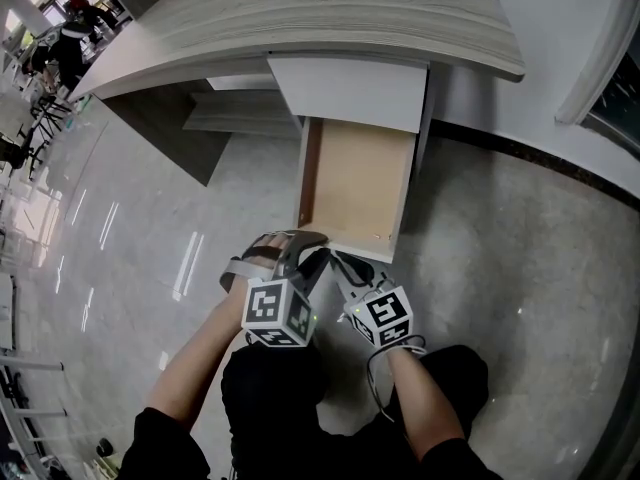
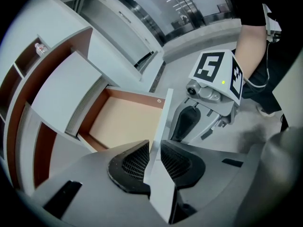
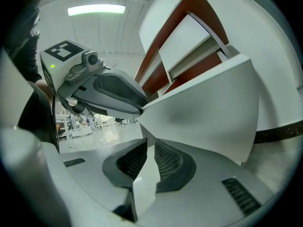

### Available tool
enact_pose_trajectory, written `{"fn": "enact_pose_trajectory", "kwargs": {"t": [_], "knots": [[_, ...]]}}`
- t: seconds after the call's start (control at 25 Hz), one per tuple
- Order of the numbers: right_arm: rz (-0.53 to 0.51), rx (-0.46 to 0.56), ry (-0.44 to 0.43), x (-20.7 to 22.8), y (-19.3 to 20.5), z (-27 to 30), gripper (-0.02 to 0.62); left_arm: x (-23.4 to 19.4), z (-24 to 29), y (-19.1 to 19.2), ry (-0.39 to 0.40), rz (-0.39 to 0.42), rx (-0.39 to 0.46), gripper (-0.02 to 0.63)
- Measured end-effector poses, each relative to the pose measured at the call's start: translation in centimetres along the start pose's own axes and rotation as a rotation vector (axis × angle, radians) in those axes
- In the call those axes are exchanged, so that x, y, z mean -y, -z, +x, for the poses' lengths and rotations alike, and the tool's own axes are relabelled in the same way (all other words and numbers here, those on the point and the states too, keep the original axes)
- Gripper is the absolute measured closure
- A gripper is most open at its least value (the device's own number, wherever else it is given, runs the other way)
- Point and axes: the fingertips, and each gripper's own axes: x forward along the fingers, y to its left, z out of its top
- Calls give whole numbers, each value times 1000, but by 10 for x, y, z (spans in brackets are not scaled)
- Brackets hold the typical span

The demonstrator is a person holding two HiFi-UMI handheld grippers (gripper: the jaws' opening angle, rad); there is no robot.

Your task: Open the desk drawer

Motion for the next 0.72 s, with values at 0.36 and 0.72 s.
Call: {"fn": "enact_pose_trajectory", "kwargs": {"t": [0.36, 0.72], "knots": [[-44, -30, -27, -17, 3, -1, 552, -14, -26, 1, -81, -94, 44, 598], [-164, -54, -36, -50, -20, -23, 554, -44, -59, 8, -183, -351, 108, 601]]}}
